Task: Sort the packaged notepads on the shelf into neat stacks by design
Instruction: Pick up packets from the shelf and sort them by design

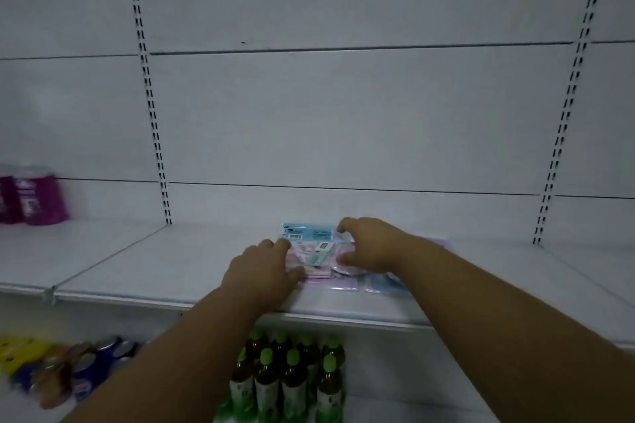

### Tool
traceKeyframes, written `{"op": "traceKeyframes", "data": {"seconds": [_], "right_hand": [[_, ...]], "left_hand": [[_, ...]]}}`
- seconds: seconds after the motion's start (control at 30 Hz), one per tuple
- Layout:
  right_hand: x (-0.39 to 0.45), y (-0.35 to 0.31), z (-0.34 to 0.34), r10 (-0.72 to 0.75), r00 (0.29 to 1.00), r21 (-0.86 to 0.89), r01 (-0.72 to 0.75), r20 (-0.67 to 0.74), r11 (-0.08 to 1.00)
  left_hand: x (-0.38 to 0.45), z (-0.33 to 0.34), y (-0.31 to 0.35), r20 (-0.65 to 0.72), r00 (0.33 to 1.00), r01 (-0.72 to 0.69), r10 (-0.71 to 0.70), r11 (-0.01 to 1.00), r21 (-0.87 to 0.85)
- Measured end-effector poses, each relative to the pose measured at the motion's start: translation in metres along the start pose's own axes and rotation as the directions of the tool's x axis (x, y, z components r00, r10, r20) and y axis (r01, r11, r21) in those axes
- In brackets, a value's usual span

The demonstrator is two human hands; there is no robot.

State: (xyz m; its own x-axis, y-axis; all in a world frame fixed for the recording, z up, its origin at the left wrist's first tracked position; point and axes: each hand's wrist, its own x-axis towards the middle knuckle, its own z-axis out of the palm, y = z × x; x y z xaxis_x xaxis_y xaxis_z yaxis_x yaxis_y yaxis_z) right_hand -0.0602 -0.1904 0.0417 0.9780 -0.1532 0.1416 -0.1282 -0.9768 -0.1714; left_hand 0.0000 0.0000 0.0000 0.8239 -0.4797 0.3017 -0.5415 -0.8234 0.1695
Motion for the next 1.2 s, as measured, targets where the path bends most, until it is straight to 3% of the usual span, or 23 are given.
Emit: {"op": "traceKeyframes", "data": {"seconds": [0.2,0.43,0.57,0.7,0.87,1.07,1.2], "right_hand": [[0.017,0.011,0.022,0.077,0.989,-0.028,-0.075,0.126,0.997],[0.025,0.017,0.016,0.135,0.991,-0.054,-0.134,0.006,0.989],[0.033,0.031,0.009,0.177,0.973,0.254,-0.136,-0.148,0.958],[0.029,0.029,-0.009,0.299,0.898,0.668,-0.006,-0.324,0.744],[0.017,0.019,-0.032,0.372,0.866,0.877,0.14,-0.333,0.461],[-0.002,0.014,-0.041,0.331,0.847,0.854,0.237,-0.415,0.464],[-0.009,0.009,-0.039,0.39,0.828,0.861,0.198,-0.403,0.469]], "left_hand": [[0.017,-0.028,-0.008,-0.122,0.993,-0.012,0.008,0.999,-0.036],[0.023,-0.036,-0.004,-0.174,0.985,-0.031,0.025,0.999,-0.03],[0.031,-0.022,0.0,-0.113,0.992,0.059,-0.059,0.998,-0.006],[0.045,-0.001,0.01,-0.034,0.979,0.204,-0.202,0.977,0.066],[0.054,0.013,0.019,0.143,0.951,0.259,-0.275,0.958,0.121],[0.063,0.01,0.022,0.14,0.937,0.335,-0.321,0.938,-0.087],[0.065,-0.008,0.017,-0.008,0.941,0.313,-0.337,0.883,-0.348]]}}
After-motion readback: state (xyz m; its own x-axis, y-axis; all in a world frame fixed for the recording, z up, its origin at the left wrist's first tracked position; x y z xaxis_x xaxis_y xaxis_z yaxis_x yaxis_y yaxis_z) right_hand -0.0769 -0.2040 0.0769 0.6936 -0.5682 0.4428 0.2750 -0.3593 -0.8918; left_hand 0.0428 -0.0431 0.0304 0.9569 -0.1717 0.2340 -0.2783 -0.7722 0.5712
